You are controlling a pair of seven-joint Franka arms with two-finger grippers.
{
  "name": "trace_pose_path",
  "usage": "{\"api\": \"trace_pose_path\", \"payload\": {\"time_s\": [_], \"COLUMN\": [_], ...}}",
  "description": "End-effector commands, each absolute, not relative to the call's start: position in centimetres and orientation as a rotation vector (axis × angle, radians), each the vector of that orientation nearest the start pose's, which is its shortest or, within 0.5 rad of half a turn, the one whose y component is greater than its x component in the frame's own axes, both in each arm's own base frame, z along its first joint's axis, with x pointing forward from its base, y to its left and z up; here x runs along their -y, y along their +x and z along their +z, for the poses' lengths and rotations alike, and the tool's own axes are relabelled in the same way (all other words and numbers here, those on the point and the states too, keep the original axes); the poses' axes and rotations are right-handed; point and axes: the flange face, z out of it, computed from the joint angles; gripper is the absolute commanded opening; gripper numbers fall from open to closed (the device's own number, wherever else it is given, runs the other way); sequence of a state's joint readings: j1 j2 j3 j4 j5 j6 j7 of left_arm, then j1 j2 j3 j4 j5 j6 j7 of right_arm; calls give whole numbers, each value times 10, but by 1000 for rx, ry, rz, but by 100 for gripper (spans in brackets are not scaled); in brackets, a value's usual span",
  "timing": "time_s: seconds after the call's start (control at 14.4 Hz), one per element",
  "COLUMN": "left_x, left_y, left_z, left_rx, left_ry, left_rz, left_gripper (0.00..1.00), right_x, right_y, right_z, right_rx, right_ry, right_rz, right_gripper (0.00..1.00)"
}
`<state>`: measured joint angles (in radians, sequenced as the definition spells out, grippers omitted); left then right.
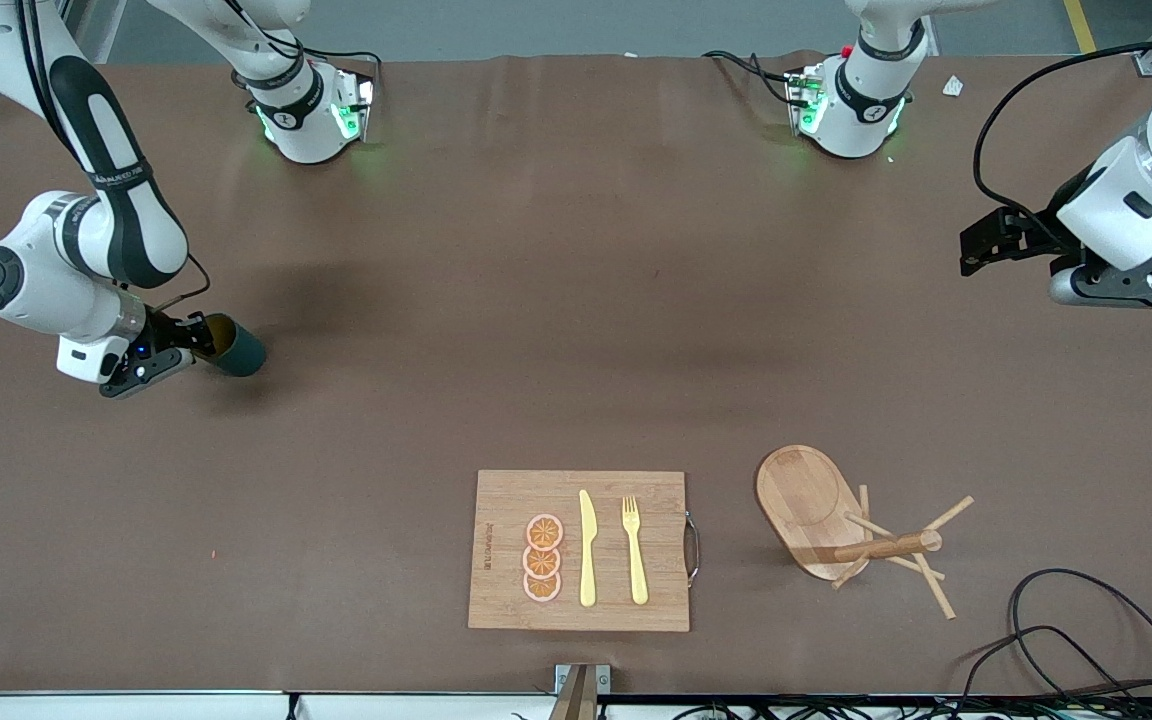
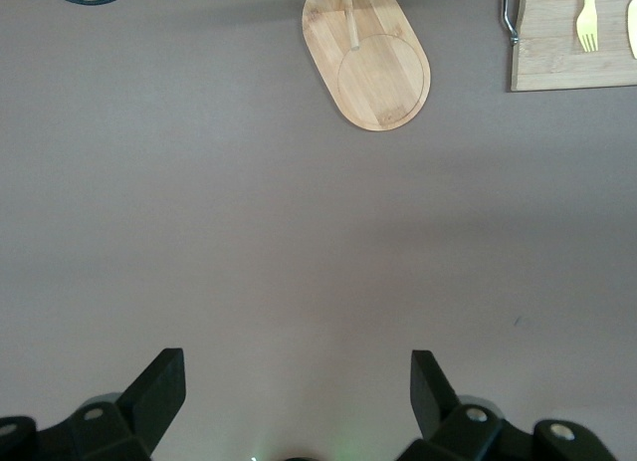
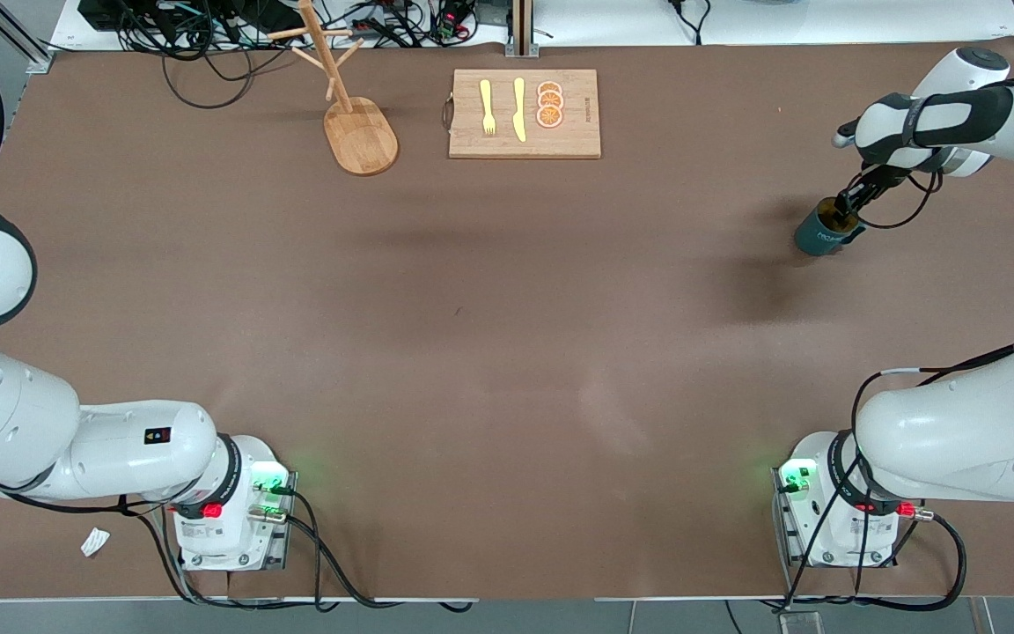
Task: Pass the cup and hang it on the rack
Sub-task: 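Grasp the teal mug by its rim with the right gripper, then carry the teal mug toward the table middle with the right gripper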
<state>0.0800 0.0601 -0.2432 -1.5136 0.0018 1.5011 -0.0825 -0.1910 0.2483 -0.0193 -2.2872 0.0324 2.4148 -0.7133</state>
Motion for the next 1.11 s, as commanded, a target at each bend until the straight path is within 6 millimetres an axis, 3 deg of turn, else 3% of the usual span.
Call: {"api": "trace_pose_path", "payload": {"time_s": [0.0, 0.14, 0.28, 0.49, 0.83, 1.04], "left_x": [86, 86, 85, 85, 91, 93], "left_y": [555, 555, 555, 556, 556, 556], "left_z": [619, 619, 619, 618, 617, 617], "left_rx": [-137, -137, -135, -135, -130, -133], "left_ry": [-3139, -3139, -3141, -3142, -3143, -3142], "left_rz": [115, 115, 115, 113, 113, 113], "left_gripper": [100, 100, 100, 100, 100, 100], "right_x": [91, 69, 56, 0, -170, -256], "right_y": [505, 510, 515, 518, 509, 500], "right_z": [233, 245, 261, 283, 305, 309], "right_rx": [779, 813, 720, 561, 185, -86], "right_ry": [-2955, -2942, -2971, -3025, -3123, -3128], "right_rz": [177, 195, 203, 208, 145, 114], "right_gripper": [0, 0, 0, 0, 0, 0]}}
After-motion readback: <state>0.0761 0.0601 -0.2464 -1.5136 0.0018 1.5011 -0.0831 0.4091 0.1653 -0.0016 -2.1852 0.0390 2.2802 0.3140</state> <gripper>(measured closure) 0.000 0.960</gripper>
